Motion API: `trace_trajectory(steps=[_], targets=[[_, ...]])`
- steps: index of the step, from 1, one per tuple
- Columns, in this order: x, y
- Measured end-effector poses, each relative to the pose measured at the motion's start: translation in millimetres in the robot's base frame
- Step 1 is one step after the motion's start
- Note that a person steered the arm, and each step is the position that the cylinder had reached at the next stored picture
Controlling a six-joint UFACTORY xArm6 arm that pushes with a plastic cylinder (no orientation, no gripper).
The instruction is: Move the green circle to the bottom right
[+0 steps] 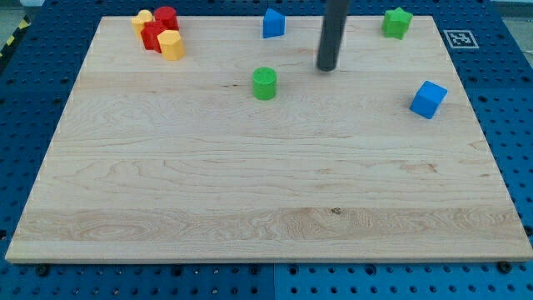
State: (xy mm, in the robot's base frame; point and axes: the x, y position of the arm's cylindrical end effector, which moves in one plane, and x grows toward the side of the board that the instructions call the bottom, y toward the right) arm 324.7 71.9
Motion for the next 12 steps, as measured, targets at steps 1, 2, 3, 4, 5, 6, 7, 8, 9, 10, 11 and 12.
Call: trace_trajectory(steps=[1,2,3,4,5,6,7,8,9,10,11,12], targets=[[19.6,-45.8],[27.6,-79.2],[27.6,-80.1],[27.6,-80.1],[27.6,-80.1],[25.0,-80.1],[9.6,-91.9],[8.4,-120.4],[13.4,-126.1],[28.2,-126.1],[51.4,-125.7],[64.5,-122.3]])
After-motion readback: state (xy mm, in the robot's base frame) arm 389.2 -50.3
